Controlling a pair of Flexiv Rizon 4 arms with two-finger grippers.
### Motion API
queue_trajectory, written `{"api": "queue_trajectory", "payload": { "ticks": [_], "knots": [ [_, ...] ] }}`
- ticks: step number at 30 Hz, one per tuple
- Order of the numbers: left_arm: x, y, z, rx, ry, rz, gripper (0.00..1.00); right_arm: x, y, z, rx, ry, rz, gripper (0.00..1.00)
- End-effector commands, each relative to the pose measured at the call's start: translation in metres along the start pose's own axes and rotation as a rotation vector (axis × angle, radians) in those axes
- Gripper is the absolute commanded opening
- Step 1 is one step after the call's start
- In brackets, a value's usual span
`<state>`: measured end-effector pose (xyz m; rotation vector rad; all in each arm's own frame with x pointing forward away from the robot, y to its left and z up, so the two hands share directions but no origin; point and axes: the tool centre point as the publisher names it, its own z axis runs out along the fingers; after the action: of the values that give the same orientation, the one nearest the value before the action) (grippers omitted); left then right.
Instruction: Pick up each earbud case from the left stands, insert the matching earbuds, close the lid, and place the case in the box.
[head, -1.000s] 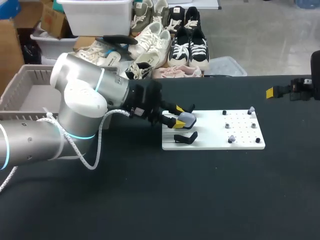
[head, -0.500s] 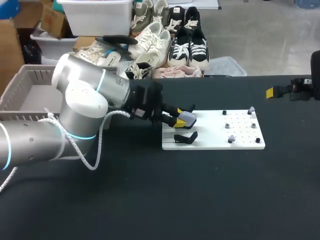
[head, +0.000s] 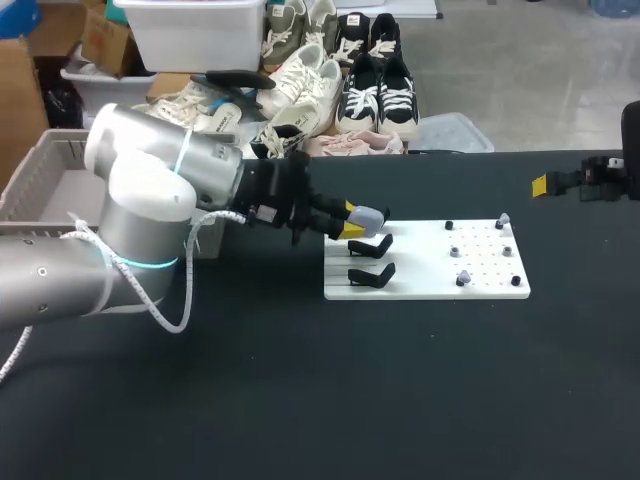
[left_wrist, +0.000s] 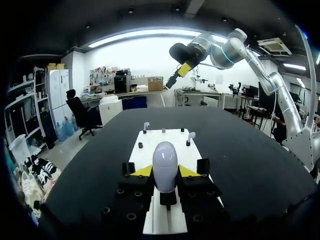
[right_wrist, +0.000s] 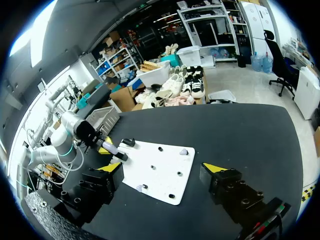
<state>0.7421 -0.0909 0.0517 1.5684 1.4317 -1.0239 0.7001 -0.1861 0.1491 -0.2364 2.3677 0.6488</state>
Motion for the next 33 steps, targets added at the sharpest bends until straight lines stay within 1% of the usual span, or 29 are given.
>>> {"api": "queue_trajectory", "payload": {
  "ticks": [1,2,3,5,8,12,17,22,33],
  "knots": [
    [-0.017,-0.029,-0.023,-0.024,-0.058,0.018,0.00,-0.001,-0.001,0.000,-0.001,0.002,0.000,1.00],
    [-0.023,-0.034,-0.025,-0.030,-0.081,0.029,0.00,-0.001,-0.001,0.000,-0.001,0.002,0.000,1.00],
    [-0.028,-0.040,-0.028,-0.052,-0.110,0.060,0.00,-0.001,-0.001,0.000,-0.001,0.002,0.000,1.00],
    [-0.039,-0.050,-0.031,-0.037,-0.144,0.049,0.00,-0.001,-0.001,0.000,-0.001,0.002,0.000,1.00],
    [-0.051,-0.066,-0.035,-0.045,-0.191,0.072,0.00,-0.001,-0.001,0.000,-0.001,0.002,0.000,1.00],
    [-0.061,-0.083,-0.036,-0.063,-0.228,0.086,0.00,-0.001,-0.001,0.000,-0.001,0.002,0.000,1.00],
    [-0.068,-0.097,-0.035,-0.067,-0.244,0.095,0.00,-0.001,-0.001,0.000,-0.001,0.002,0.000,1.00],
    [-0.074,-0.108,-0.035,-0.053,-0.238,0.081,0.00,-0.001,-0.001,0.000,-0.001,0.002,0.000,1.00],
    [-0.074,-0.108,-0.035,-0.053,-0.238,0.081,0.00,-0.001,-0.001,0.000,-0.001,0.002,0.000,1.00]
  ]
}}
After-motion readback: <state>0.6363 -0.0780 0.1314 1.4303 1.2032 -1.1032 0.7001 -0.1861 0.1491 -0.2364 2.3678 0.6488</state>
